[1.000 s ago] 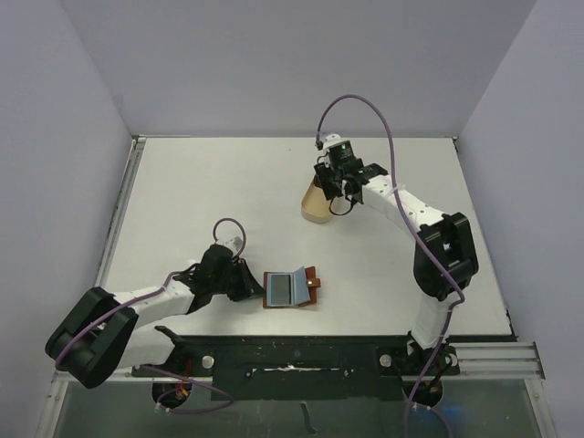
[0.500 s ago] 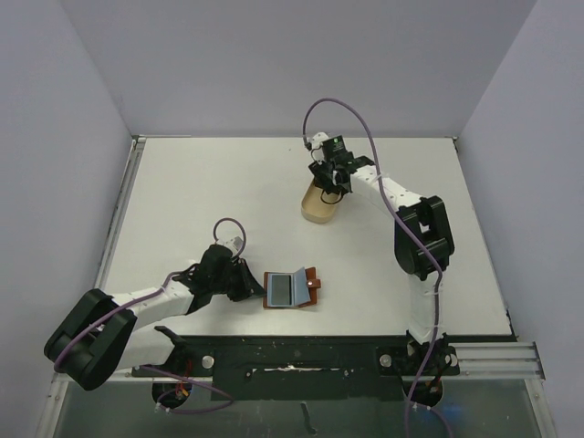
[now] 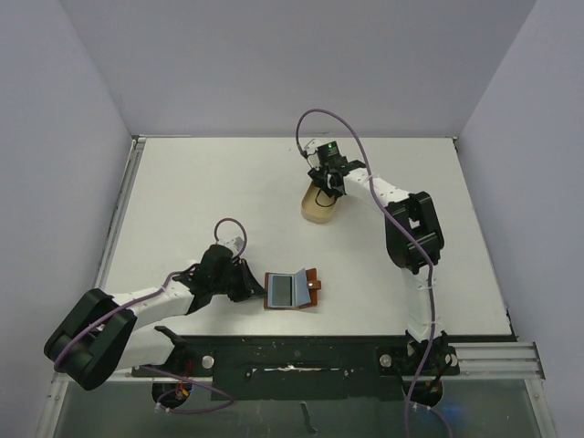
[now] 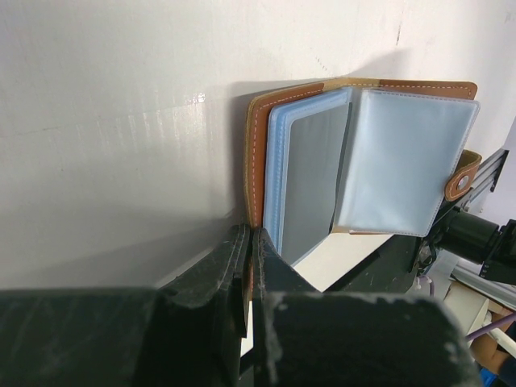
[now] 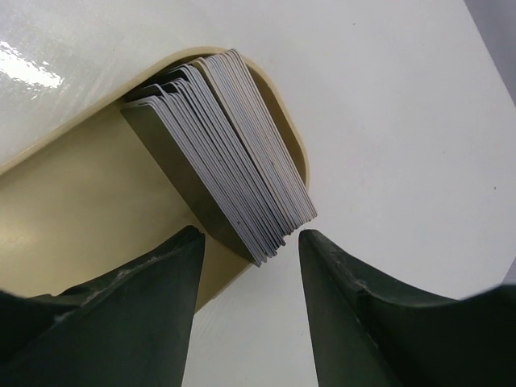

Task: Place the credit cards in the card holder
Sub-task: Pick up the credit card from the storage box.

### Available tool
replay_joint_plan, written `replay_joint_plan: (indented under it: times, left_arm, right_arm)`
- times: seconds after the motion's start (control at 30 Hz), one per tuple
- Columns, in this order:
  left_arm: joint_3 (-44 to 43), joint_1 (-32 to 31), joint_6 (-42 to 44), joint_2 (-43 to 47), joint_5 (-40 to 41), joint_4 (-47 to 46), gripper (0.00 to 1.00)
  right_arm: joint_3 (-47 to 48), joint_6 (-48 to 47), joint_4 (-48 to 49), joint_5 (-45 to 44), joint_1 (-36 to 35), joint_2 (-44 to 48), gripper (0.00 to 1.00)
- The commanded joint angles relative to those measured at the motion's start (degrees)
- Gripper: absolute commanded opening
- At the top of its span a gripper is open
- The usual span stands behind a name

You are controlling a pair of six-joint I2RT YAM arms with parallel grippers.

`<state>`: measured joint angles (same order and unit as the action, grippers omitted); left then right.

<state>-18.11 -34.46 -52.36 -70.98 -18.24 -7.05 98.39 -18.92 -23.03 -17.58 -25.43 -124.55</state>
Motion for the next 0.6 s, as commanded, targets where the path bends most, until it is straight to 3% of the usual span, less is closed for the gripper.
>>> replay_joint_plan:
  times: [0.0,0.57]
  left_arm:
    - [-1.4,-0.2,0.2,0.1,-0.7,-2.1,0.01]
    - [-0.9,-0.2,-0.1,-0.8,-0.8,-3.0,0.01]
  right_arm:
    - [2.6,-2.2,3.5,-3.8,0.0,-0.4,0.5]
    - [3.8,-2.3,3.2,-6.0,0.1,0.2,0.37]
